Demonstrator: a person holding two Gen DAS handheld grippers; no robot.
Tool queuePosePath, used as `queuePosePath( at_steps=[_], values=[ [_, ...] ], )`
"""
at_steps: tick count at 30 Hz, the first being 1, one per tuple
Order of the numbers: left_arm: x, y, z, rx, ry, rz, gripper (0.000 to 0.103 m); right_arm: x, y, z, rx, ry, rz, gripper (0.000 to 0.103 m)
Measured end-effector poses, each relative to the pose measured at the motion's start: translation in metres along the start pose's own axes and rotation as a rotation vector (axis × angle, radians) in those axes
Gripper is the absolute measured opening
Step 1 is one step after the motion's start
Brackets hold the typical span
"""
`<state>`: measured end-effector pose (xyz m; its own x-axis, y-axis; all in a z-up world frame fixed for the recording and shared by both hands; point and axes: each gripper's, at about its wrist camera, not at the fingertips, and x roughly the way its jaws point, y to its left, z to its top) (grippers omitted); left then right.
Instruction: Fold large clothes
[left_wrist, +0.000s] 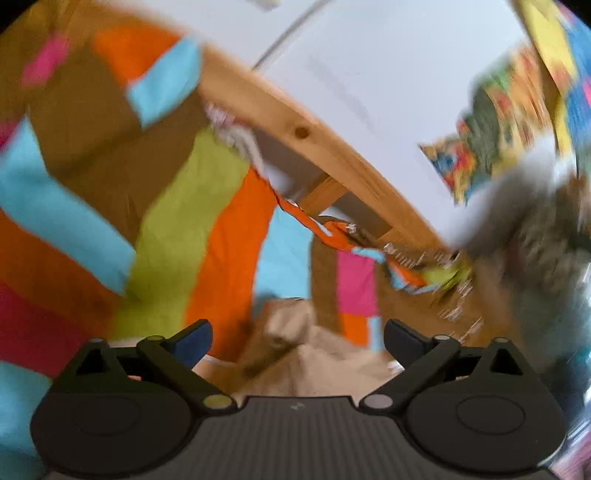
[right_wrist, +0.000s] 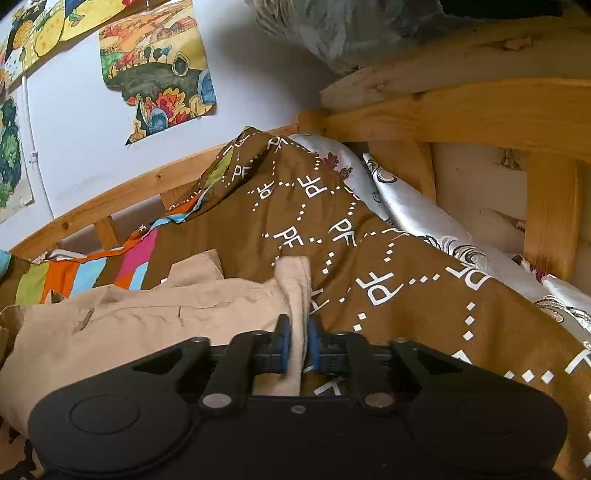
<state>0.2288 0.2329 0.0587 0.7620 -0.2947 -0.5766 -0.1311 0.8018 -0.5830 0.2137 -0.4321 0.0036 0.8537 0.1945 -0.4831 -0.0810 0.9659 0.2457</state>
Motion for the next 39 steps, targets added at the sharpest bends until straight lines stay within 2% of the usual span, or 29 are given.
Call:
queuePosePath(
  at_steps=[2,3,4,6,8,9,10,11,12,13,14,16,18,21,24,26,27,28,30,32,35,37,38,39],
  values=[
    [-0.011,-0.019,-0.021,0.163,-0.017,0.062,0.102,-0.004,0.000,0.002,0.015,-0.002,0.006,0.030],
    [-0.015,-0.028,-0.037,0.249,-0.029,0.079,0.102,-0.005,0.000,0.003,0.022,0.003,0.009,0.042],
    [-0.019,-0.037,-0.055,0.336,-0.041,0.095,0.102,-0.007,0.001,0.003,0.025,0.004,0.011,0.051],
    [-0.019,-0.051,-0.089,0.480,-0.035,0.104,0.102,-0.007,0.003,0.002,0.019,0.013,0.023,0.055],
    [-0.010,-0.059,-0.117,0.577,0.014,0.128,0.102,-0.005,0.007,0.000,0.001,0.033,0.029,0.057],
    [-0.003,-0.061,-0.127,0.602,0.028,0.167,0.099,-0.003,0.009,-0.002,-0.014,0.043,0.030,0.057],
    [0.005,-0.061,-0.134,0.612,0.040,0.225,0.089,-0.002,0.011,-0.004,-0.031,0.047,0.028,0.055],
    [0.013,-0.059,-0.135,0.606,0.055,0.273,0.082,-0.002,0.014,-0.006,-0.050,0.045,0.021,0.053],
    [0.020,-0.056,-0.133,0.579,0.073,0.314,0.069,-0.002,0.015,-0.007,-0.065,0.040,0.011,0.044],
    [0.023,-0.050,-0.128,0.531,0.073,0.321,0.054,-0.002,0.016,-0.008,-0.075,0.032,0.002,0.026],
    [0.020,-0.042,-0.124,0.480,0.060,0.307,0.047,-0.003,0.016,-0.009,-0.079,0.025,-0.010,0.020],
    [0.011,-0.026,-0.112,0.351,0.021,0.270,0.022,-0.004,0.013,-0.009,-0.065,-0.001,-0.027,0.009],
    [0.000,-0.011,-0.101,0.243,-0.045,0.271,0.017,-0.005,0.007,-0.007,-0.033,-0.024,-0.037,0.009],
    [-0.003,0.014,-0.087,0.128,-0.083,0.360,0.017,0.003,0.001,-0.010,-0.010,0.004,-0.052,0.009],
    [-0.003,0.031,-0.079,0.005,-0.051,0.351,0.024,0.006,0.000,-0.011,-0.001,0.026,-0.056,0.010],
    [-0.010,0.027,-0.084,0.035,-0.082,0.346,0.038,0.000,0.000,-0.008,0.009,0.025,-0.054,0.019],
    [-0.013,0.025,-0.088,0.057,-0.089,0.334,0.059,-0.004,-0.001,-0.006,0.020,0.027,-0.052,0.028],
    [-0.018,0.023,-0.093,0.071,-0.094,0.312,0.072,-0.008,-0.003,-0.005,0.041,0.038,-0.042,0.040],
    [-0.025,0.020,-0.105,0.088,-0.101,0.261,0.072,-0.019,-0.006,-0.003,0.097,0.067,-0.030,0.050],
    [-0.029,0.020,-0.120,0.111,-0.060,0.225,0.066,-0.033,-0.007,-0.005,0.135,0.095,-0.018,0.052],
    [-0.031,0.024,-0.142,0.101,-0.012,0.209,0.052,-0.053,-0.007,-0.016,0.177,0.106,-0.022,0.052],
    [-0.034,0.029,-0.152,0.101,-0.027,0.210,0.041,-0.059,-0.003,-0.023,0.192,0.119,-0.005,0.053],
    [-0.034,0.032,-0.154,0.087,-0.038,0.207,0.039,-0.057,-0.001,-0.025,0.186,0.135,0.003,0.053],
    [-0.033,0.035,-0.153,0.062,-0.039,0.197,0.029,-0.053,0.001,-0.026,0.174,0.153,0.010,0.052]
  ],
)
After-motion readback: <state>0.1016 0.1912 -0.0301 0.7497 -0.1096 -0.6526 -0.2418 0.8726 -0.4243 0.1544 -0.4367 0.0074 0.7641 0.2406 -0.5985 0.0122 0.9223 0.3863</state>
